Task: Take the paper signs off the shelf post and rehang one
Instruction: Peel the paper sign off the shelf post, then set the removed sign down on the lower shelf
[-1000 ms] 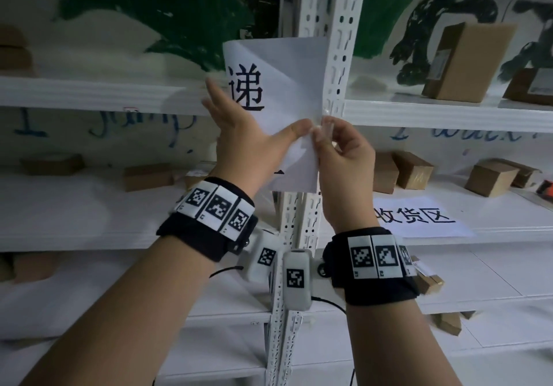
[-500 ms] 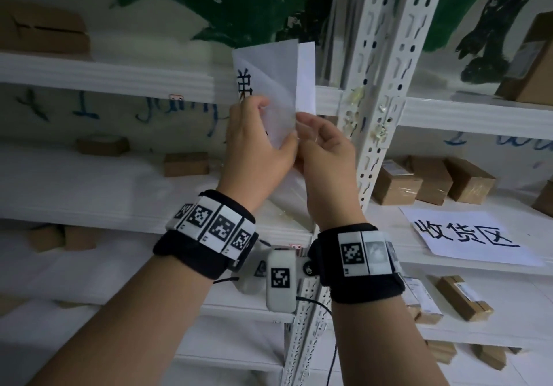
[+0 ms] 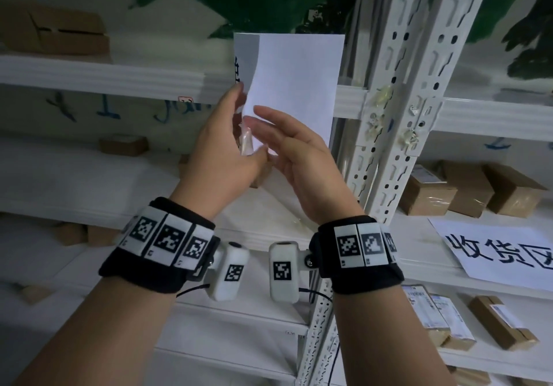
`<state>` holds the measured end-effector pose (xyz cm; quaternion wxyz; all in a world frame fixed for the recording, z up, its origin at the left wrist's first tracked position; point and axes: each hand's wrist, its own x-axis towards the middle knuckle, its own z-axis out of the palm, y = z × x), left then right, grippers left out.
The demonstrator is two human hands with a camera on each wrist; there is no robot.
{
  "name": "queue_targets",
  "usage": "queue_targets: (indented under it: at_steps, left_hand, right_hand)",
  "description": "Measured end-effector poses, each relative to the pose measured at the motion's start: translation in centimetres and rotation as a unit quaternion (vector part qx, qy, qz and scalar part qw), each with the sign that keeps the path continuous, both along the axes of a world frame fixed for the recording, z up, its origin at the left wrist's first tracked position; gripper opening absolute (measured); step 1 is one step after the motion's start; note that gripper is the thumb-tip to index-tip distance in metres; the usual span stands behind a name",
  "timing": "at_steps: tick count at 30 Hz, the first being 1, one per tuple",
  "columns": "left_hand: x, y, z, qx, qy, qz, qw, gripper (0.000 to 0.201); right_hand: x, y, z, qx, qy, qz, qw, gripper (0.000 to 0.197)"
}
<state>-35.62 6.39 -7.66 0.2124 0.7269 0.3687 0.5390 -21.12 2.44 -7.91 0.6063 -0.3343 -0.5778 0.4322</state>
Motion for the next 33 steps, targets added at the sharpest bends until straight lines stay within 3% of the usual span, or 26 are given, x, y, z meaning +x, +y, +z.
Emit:
queue_targets:
  at_steps: [3, 7, 13, 18, 28, 33]
  left_hand:
    - [-0.1, -0.6, 0.5, 0.045, -0.037, 0.072, 0.996, 0.044]
    - [-0.5, -1.2, 0.7, 0.095, -0.031, 0.180, 0.979, 0.018]
    - [-1.6, -1.8, 1.1, 0.091, -0.055, 0.237, 0.966, 0.019]
    - [-2.3, -1.6, 1.8, 0.088, -0.084, 0.241, 0.963, 0.020]
    - [-4.4, -0.9, 2.8, 0.086, -0.122, 0.286, 0.947, 0.025]
    - [-6.3, -1.2, 2.5, 0.095, -0.127, 0.314, 0.936, 0.025]
  right_hand:
    - [0.2, 0.3, -0.1, 0.010, -0.042, -0.023, 0.999, 0.056]
    - [1.0, 0.8, 0.0, 0.002, -0.083, -0.115, 0.990, 0.050]
    - [3.3, 1.8, 0.2, 0.010, -0.115, -0.259, 0.959, 0.061]
    - [3.8, 2.8, 0.2, 0.006, -0.117, -0.305, 0.945, 0.072]
    - [3.9, 4.9, 1.4, 0.026, -0.046, -0.383, 0.922, 0.047]
    - [3.5, 5.6, 1.6, 0.014, -0.010, -0.364, 0.931, 0.031]
